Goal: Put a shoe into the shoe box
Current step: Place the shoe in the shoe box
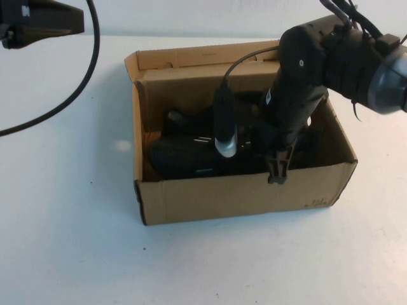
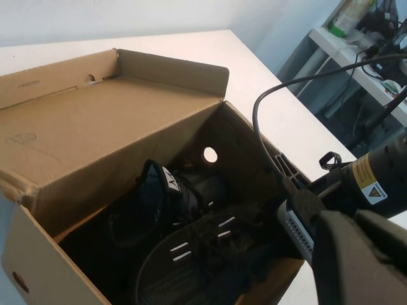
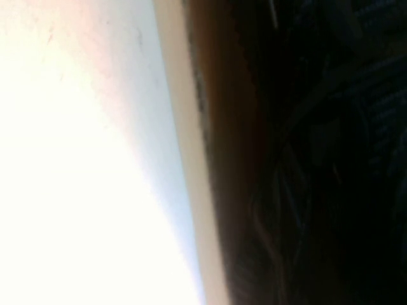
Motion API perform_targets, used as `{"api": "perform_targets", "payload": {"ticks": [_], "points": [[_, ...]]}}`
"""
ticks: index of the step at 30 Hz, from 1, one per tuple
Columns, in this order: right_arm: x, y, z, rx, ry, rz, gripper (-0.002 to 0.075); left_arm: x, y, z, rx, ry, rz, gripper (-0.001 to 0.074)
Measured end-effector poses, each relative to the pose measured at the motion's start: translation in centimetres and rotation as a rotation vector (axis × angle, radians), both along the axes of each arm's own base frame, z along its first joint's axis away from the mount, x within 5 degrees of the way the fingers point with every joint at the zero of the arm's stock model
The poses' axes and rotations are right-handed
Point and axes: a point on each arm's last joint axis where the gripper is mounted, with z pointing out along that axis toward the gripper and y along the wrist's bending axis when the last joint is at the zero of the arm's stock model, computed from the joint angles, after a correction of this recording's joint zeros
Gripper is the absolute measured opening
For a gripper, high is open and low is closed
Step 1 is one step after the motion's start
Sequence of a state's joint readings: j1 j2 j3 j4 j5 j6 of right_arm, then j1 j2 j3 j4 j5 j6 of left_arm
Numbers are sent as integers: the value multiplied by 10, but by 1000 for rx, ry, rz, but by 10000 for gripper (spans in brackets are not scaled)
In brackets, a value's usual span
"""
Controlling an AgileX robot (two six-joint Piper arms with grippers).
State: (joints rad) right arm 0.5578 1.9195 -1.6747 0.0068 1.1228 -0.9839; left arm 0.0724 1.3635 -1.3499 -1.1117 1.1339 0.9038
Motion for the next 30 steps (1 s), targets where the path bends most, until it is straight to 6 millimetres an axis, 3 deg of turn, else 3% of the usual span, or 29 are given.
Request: {"api": "perform_targets", "payload": {"ticks": [11,14,19,23,26,30], "points": [[-4,1,-1,15,38,13,29,0,0,0,0,0,0,-1],[-3,3,-1,34,35,-16,129,0,0,0,0,0,0,-1],[0,5,6,74,20,-98,394,0,0,0,6,1,-1,-1],[4,6,21,114,-15,-187,487,-3,0,-3,24,19,-29,-1],[3,3,43,155,-68,-233,468,-5,-1,-5,44,36,-58,-1],[-11,-8,87,223,-163,-260,301,-13,-11,-7,86,33,-91,-1]]}}
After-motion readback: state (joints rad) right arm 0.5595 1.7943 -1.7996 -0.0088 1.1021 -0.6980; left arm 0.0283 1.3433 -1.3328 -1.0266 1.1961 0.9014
